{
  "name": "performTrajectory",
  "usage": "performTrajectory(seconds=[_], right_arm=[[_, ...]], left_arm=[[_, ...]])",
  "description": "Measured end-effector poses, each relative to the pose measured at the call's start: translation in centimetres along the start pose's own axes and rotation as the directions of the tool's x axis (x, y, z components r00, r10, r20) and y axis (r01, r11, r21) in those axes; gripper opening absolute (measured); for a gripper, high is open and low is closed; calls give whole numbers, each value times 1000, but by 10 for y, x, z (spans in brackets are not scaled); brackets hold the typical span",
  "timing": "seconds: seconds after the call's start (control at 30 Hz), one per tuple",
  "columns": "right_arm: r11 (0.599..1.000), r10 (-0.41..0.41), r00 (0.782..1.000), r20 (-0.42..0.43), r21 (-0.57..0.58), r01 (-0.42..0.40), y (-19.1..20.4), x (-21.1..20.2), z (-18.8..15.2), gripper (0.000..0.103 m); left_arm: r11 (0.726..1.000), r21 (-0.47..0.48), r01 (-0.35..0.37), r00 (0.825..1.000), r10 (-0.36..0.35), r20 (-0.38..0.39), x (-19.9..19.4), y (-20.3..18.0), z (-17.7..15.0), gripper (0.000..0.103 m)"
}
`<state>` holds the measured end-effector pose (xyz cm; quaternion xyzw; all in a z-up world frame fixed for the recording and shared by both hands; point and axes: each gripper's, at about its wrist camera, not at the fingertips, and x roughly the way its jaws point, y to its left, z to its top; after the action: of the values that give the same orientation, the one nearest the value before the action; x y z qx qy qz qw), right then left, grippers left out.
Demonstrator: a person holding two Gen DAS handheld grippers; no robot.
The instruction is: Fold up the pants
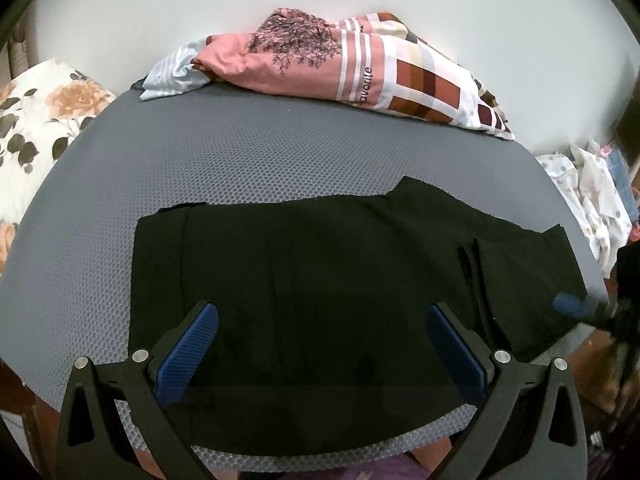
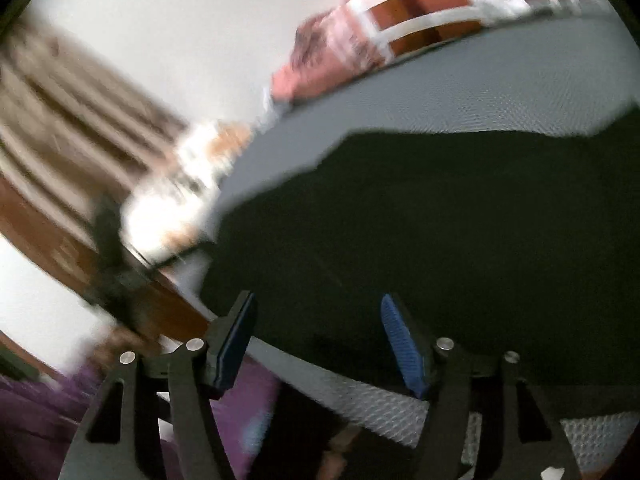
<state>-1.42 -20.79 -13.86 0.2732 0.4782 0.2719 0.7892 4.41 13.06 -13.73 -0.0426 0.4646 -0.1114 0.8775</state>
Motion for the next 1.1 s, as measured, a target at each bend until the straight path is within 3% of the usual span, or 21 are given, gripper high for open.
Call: performTrajectory(seconds=[0.07,0.17,0.3,0.37,0.47,0.57,0.7,0.87,0.9,1.03,1.1], right_arm=[[993,39,995,87,105,-49,-24,-28,13,64],[987,-51,983,176,161,22,-54,-65,24,61],[984,-142,976,163,134,121,-62,-75,23,50],[982,-155,976,152,127,137,-62,-71,17,50],[984,-155,983,103,107,144,-63,-51,7,50],[978,-201,979,36,62,198,-62,-35,0,50],[992,-87,992,92,98,78,-61,-51,2,49],[989,-74,990,117,133,58,-68,-65,1,49],[988,-74,990,122,146,56,-72,-67,-2,49],[984,-64,988,143,175,39,-79,-72,-6,49],[984,-57,987,150,177,30,-80,-74,-6,49]], left_arm=[[1000,1,4,1000,-4,-4,1,-1,0,102],[1000,14,14,1000,-14,-5,1,-4,0,102],[998,42,35,999,-34,-15,2,-11,-1,102],[997,56,49,999,-47,-23,3,-15,-2,102],[990,72,125,992,-122,-37,2,-23,-4,102],[965,87,248,968,-243,-58,-3,-40,-5,102],[905,180,386,922,-371,-110,-10,-80,-7,102],[842,306,444,895,-403,-190,3,-138,-7,101],[833,305,462,886,-415,-207,8,-146,-7,95],[833,252,492,861,-421,-287,39,-160,-1,40],[838,210,503,845,-426,-322,53,-161,1,37]])
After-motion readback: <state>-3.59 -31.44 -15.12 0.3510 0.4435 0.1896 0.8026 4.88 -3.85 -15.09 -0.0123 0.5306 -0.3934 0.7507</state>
